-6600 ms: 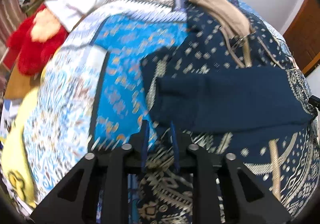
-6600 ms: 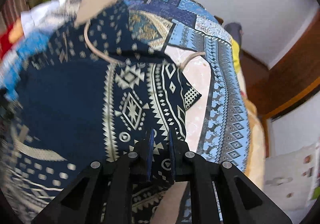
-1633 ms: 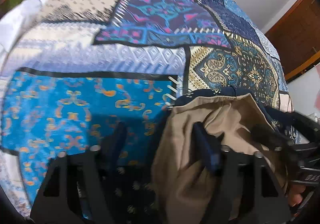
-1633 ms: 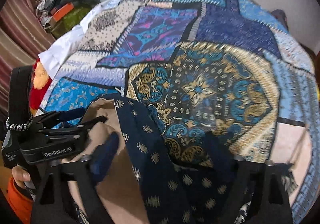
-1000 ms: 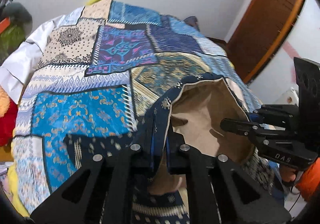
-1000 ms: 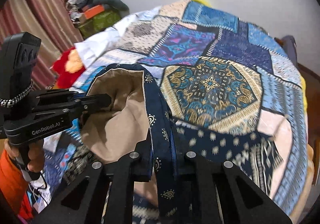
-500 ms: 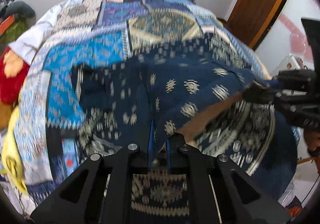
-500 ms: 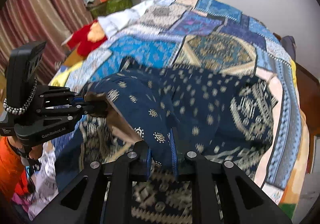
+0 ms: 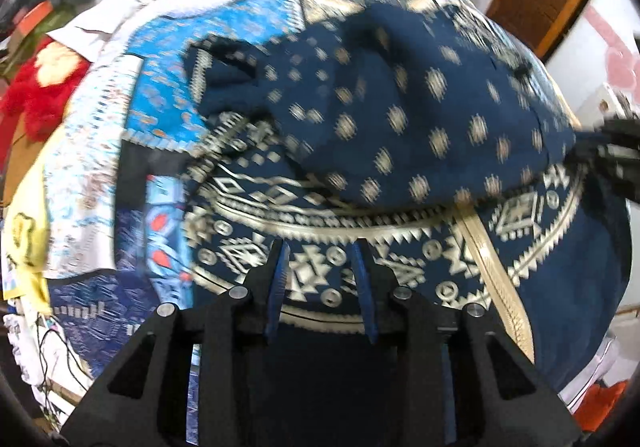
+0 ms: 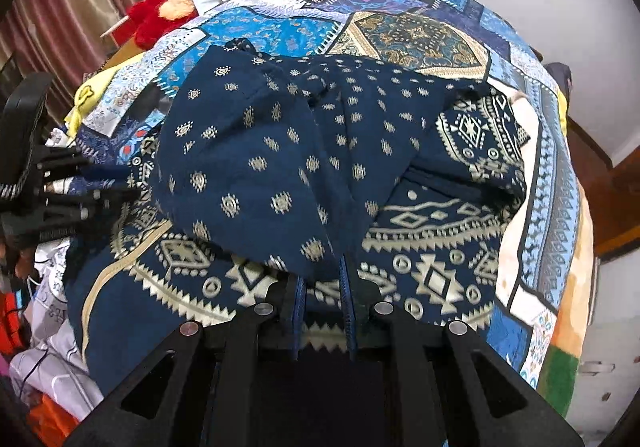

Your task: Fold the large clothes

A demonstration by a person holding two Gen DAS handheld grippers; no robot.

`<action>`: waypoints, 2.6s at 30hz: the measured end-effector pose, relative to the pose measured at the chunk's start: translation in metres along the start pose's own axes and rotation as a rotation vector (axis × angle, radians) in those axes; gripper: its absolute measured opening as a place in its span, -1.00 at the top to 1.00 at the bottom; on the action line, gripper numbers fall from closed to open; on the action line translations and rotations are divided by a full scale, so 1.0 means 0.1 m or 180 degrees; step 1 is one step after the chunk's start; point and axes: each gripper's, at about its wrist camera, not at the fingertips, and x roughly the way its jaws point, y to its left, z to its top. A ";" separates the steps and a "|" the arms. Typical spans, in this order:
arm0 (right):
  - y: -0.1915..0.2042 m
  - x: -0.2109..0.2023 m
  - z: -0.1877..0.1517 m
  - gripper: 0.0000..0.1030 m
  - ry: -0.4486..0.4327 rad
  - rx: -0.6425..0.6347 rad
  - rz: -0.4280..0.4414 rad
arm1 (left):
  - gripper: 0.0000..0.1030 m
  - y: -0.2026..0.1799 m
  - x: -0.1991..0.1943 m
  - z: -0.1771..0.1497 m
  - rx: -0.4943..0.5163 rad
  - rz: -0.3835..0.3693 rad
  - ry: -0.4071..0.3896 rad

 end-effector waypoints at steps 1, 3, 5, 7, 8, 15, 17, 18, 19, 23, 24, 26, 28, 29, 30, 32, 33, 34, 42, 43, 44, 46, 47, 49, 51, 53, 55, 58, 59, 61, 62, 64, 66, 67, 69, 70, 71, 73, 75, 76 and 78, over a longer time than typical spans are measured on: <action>-0.02 -0.02 -0.02 0.75 -0.0001 0.0017 0.0032 | 0.36 0.03 -0.05 0.05 -0.0023 0.0020 -0.0039; -0.05 -0.06 -0.06 0.75 0.0016 0.0033 0.0088 | 0.29 0.07 -0.19 0.19 -0.0046 0.0057 -0.0181; -0.10 -0.12 -0.07 0.75 0.0018 0.0049 0.0133 | 0.05 0.08 -0.32 0.36 -0.0025 0.0095 -0.0359; -0.16 -0.21 -0.04 0.75 -0.0023 0.0049 0.0066 | -0.06 0.05 -0.42 0.50 0.0027 0.0133 -0.0498; -0.18 -0.25 -0.03 0.75 -0.0045 0.0048 0.0046 | -0.13 0.04 -0.46 0.60 0.0057 0.0152 -0.0577; -0.34 -0.57 0.31 0.75 -0.0355 0.0142 0.0055 | -0.41 -0.06 -0.42 1.28 0.0079 0.0197 -0.0833; -0.34 -0.55 0.46 0.75 -0.0383 0.0169 0.0080 | -0.41 -0.08 -0.27 1.40 0.0006 0.0106 -0.0738; -0.33 -0.50 0.54 0.75 -0.0386 0.0182 0.0125 | -0.41 -0.10 -0.15 1.44 -0.0032 0.0036 -0.0642; -0.31 -0.45 0.60 0.75 -0.0370 0.0196 0.0163 | -0.41 -0.12 -0.06 1.44 -0.0042 -0.0018 -0.0562; -0.19 -0.10 0.73 0.75 -0.0176 0.0200 0.0256 | -0.41 -0.32 0.39 1.22 0.0134 -0.0050 -0.0213; -0.15 0.06 0.74 0.75 -0.0080 0.0171 0.0257 | -0.41 -0.35 0.48 1.14 0.0197 -0.0024 -0.0143; -0.10 0.31 0.70 0.75 0.0097 0.0057 0.0093 | -0.42 -0.43 0.65 0.97 0.0342 0.0026 0.0008; -0.10 0.57 0.63 0.75 0.0220 -0.0063 -0.0395 | -0.48 -0.49 0.78 0.79 0.0483 0.0085 0.0105; -0.11 0.66 0.59 0.76 0.0275 -0.0086 -0.0507 | -0.58 -0.50 0.78 0.71 0.0502 0.0163 0.0013; -0.15 0.76 0.54 0.76 0.0339 -0.0100 -0.0545 | -0.60 -0.50 0.76 0.65 0.0496 0.0226 -0.0085; -0.20 0.72 0.52 0.75 0.0275 -0.0045 -0.0466 | -0.60 -0.45 0.75 0.61 0.0388 0.0159 -0.0096; -0.21 0.69 0.53 0.75 0.0291 -0.0041 -0.0476 | -0.60 -0.42 0.76 0.61 0.0325 0.0114 -0.0081; -0.22 0.68 0.52 0.75 0.0300 -0.0055 -0.0473 | -0.62 -0.39 0.77 0.61 0.0261 0.0067 -0.0064; -0.17 0.60 0.40 0.75 0.0256 -0.0222 -0.0667 | -0.69 -0.37 0.78 0.60 0.0183 0.0057 -0.0105; -0.17 0.59 0.40 0.75 0.0251 -0.0208 -0.0671 | -0.69 -0.37 0.78 0.60 0.0180 0.0058 -0.0106; -0.18 0.58 0.41 0.74 0.0248 -0.0185 -0.0678 | -0.69 -0.37 0.78 0.61 0.0178 0.0063 -0.0111; -0.21 0.53 0.39 0.33 0.0228 -0.0149 -0.0803 | -0.69 -0.38 0.78 0.60 0.0165 0.0078 -0.0127; -0.23 0.50 0.37 -0.23 0.0200 -0.0134 -0.0907 | -0.69 -0.38 0.77 0.58 0.0157 0.0080 -0.0133; -0.32 0.38 0.29 -0.70 0.0041 -0.0081 -0.1167 | -0.69 -0.36 0.76 0.56 0.0124 0.0081 -0.0141; -0.45 0.29 0.17 -0.71 0.0034 0.0025 -0.1046 | -0.69 -0.34 0.74 0.55 0.0099 0.0094 -0.0138; -0.59 0.23 0.06 -0.71 0.0102 0.0162 -0.0970 | -0.69 -0.33 0.71 0.53 0.0082 0.0138 -0.0137; -0.71 0.12 -0.06 -0.71 0.0050 0.0341 -0.0857 | -0.68 -0.31 0.67 0.52 0.0032 0.0150 -0.0112; -0.87 -0.04 -0.17 -0.71 0.0007 0.0593 -0.0634 | -0.68 -0.27 0.57 0.49 -0.0061 0.0130 -0.0135; -0.90 -0.08 -0.19 -0.71 -0.0004 0.0642 -0.0582 | -0.68 -0.26 0.53 0.48 -0.0080 0.0137 -0.0163; -0.93 -0.18 -0.25 -0.71 -0.0066 0.0742 -0.0448 | -0.68 -0.23 0.39 0.45 -0.0096 0.0174 -0.0258; -0.91 -0.22 -0.26 -0.71 -0.0103 0.0764 -0.0409 | -0.68 -0.20 0.33 0.44 -0.0088 0.0193 -0.0298; -0.88 -0.32 -0.30 -0.71 -0.0179 0.0776 -0.0360 | -0.68 -0.16 0.19 0.40 -0.0054 0.0249 -0.0376; -0.84 -0.41 -0.35 -0.71 -0.0253 0.0774 -0.0328 | -0.68 -0.11 0.07 0.37 -0.0027 0.0302 -0.0422; -0.81 -0.44 -0.37 -0.71 -0.0281 0.0774 -0.0304 | -0.70 -0.08 0.02 0.34 -0.0024 0.0316 -0.0439; -0.77 -0.50 -0.43 -0.71 -0.0340 0.0802 -0.0237 | -0.79 0.03 -0.09 0.26 -0.0078 0.0314 -0.0455; -0.75 -0.53 -0.47 -0.71 -0.0358 0.0825 -0.0195 | -0.85 0.10 -0.13 0.21 -0.0129 0.0302 -0.0451; -0.73 -0.54 -0.51 -0.71 -0.0371 0.0844 -0.0149 | -0.87 0.17 -0.15 0.17 -0.0177 0.0297 -0.0438; -0.70 -0.56 -0.59 -0.71 -0.0385 0.0877 -0.0065 | -0.87 0.27 -0.15 0.08 -0.0254 0.0379 -0.0380; -0.67 -0.57 -0.67 -0.71 -0.0387 0.0926 0.0003 | -0.87 0.42 -0.12 -0.07 -0.0326 0.0478 -0.0262; -0.66 -0.57 -0.72 -0.71 -0.0391 0.0966 0.0046 | -0.86 0.51 -0.08 -0.15 -0.0386 0.0486 -0.0191; -0.66 -0.56 -0.80 -0.71 -0.0382 0.1050 0.0198 | -0.86 0.64 0.01 -0.30 -0.0526 0.0420 -0.0036</action>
